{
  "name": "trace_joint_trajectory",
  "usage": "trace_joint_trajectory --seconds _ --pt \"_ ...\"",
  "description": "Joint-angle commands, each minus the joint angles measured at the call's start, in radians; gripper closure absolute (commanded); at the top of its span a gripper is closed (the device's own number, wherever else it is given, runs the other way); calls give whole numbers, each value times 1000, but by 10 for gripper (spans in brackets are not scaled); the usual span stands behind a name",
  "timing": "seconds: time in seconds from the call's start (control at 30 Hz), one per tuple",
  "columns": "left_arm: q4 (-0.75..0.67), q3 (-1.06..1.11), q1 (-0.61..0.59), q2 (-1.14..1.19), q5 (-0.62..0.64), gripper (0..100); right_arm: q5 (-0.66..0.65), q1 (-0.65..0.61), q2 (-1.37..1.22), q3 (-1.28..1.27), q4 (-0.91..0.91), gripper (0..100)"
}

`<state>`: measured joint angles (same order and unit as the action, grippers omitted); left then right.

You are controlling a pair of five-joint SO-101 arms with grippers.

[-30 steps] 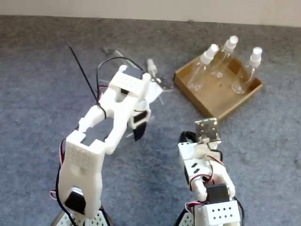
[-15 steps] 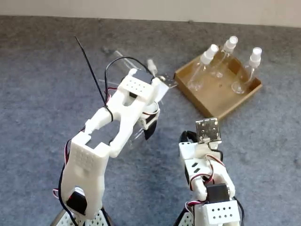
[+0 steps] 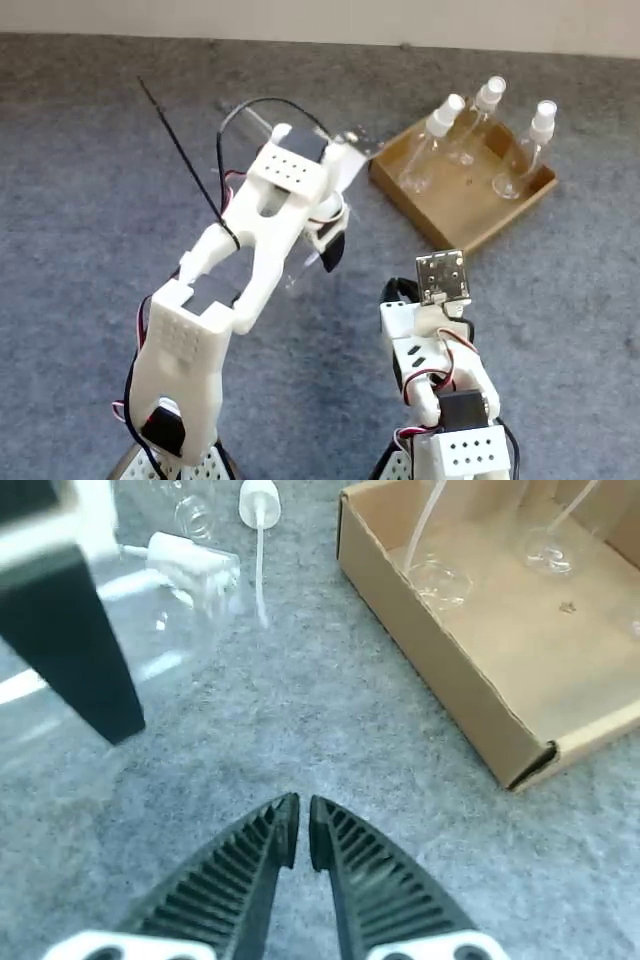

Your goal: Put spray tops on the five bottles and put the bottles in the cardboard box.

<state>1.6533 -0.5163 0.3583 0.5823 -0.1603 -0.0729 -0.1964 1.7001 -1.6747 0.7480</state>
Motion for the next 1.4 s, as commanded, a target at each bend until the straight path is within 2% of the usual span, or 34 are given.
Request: trace_joint_trajectory --seconds 0.0,0.5,0.67,0.9,1.37 --pt "64 -122 8 -18 9 800 9 13 12 -44 -18 974" --pt "43 -127 13 -12 66 797 5 13 12 -45 -18 974" --pt "43 -125 16 -12 63 698 5 13 12 -45 -18 974" --pt "44 -128 5 -21 63 691 3 13 12 -45 -18 974" --pt "28 -328 -186 -44 66 691 3 13 12 -45 -19 974"
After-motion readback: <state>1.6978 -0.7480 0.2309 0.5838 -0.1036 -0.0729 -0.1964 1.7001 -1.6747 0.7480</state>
